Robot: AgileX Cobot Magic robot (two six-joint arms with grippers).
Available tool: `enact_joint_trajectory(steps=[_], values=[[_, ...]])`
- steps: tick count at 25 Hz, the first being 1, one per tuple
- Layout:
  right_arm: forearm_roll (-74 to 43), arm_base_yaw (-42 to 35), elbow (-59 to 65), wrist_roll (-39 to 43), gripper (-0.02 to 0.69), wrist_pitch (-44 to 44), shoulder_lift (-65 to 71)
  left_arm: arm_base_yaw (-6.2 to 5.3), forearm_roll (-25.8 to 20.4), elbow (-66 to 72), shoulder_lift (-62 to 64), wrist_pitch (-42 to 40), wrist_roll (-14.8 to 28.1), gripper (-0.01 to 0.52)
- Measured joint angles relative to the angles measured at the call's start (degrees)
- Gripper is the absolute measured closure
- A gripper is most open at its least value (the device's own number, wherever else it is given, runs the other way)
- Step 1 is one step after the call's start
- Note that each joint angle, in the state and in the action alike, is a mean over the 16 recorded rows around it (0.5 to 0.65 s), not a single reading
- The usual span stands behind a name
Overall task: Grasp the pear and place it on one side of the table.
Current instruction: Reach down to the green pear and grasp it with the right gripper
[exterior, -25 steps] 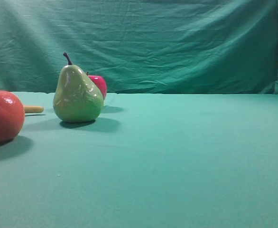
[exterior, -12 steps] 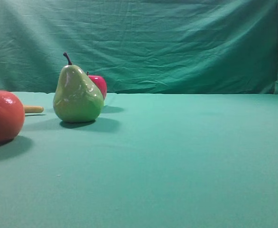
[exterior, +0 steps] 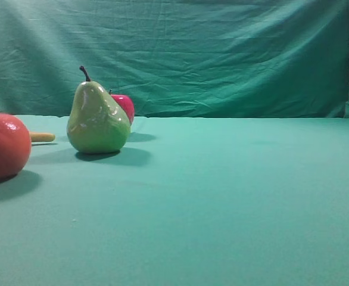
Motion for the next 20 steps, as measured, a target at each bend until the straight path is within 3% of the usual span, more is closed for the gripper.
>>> enact_joint_trajectory(steps=[9,20], values=[[2.6,2.1,-8.2,-0.8,0.665,0.8,7.2,0.00,0.0,0.0,0.0,0.0,0.0,0.514],[2.9,13.4,-26.4,-9.9,0.665,12.9,35.1,0.00,0.0,0.0,0.0,0.0,0.0,0.514]])
